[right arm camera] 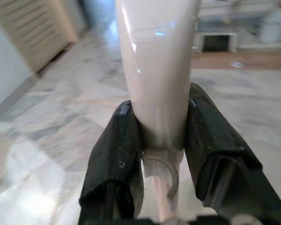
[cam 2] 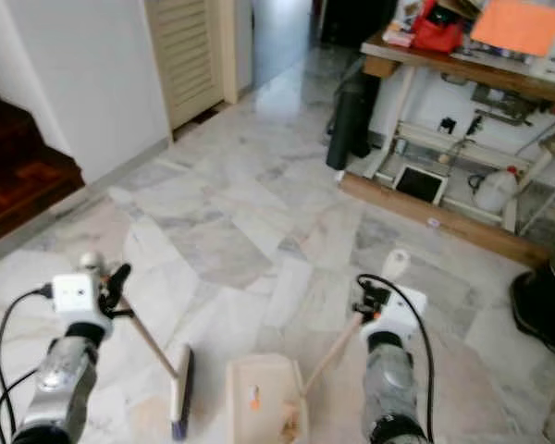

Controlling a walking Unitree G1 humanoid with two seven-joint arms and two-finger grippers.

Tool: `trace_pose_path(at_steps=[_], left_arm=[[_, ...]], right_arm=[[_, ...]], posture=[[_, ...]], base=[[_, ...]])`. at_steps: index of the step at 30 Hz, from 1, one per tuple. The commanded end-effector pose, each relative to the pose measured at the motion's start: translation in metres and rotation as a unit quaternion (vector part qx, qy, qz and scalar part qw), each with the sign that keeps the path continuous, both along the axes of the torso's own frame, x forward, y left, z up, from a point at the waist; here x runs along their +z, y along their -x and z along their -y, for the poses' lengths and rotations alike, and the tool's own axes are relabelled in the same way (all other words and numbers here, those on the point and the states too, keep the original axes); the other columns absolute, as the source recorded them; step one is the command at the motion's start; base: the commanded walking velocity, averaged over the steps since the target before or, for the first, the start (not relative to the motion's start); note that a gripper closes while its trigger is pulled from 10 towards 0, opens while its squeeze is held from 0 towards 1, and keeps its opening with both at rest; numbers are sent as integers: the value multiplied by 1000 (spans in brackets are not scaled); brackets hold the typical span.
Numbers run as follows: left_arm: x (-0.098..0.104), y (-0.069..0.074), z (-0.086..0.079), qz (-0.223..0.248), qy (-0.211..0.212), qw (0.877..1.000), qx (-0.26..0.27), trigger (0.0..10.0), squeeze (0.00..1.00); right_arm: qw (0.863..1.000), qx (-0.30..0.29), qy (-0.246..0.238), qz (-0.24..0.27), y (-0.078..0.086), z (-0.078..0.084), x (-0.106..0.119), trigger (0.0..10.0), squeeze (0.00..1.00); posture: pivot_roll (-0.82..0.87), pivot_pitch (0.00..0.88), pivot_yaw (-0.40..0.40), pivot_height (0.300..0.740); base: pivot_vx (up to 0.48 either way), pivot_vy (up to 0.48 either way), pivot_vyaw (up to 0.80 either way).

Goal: Sweep floor

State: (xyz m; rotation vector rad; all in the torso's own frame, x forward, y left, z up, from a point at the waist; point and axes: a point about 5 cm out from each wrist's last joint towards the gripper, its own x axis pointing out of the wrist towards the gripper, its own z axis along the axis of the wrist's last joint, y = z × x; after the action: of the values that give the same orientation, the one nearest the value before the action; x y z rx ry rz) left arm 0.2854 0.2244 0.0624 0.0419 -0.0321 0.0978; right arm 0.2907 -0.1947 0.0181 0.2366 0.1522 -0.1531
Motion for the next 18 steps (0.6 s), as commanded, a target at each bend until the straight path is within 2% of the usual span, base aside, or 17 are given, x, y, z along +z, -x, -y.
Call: trace_pose_path(at_steps=[1,6,18], left_arm=[[7,-3,-1,15,-9,1000,0,10000,0],[7,-3,-1,15,-10,1000,1,10000,0],[6,-2,-1,14,-8,1000,2,10000,0]], right_arm=[[1000,-3,-5,30,-9,1,12,10000,0],[999,-4,-8,31,-9,1,13,10000,0],[999,-4,-7,32,-10,1,13,10000,0]], posture=[[6,0,-29,740],[7,0,-31,740],[5,0,-32,740]], base=[[0,292,800],[0,292,744],[0,292,0]])
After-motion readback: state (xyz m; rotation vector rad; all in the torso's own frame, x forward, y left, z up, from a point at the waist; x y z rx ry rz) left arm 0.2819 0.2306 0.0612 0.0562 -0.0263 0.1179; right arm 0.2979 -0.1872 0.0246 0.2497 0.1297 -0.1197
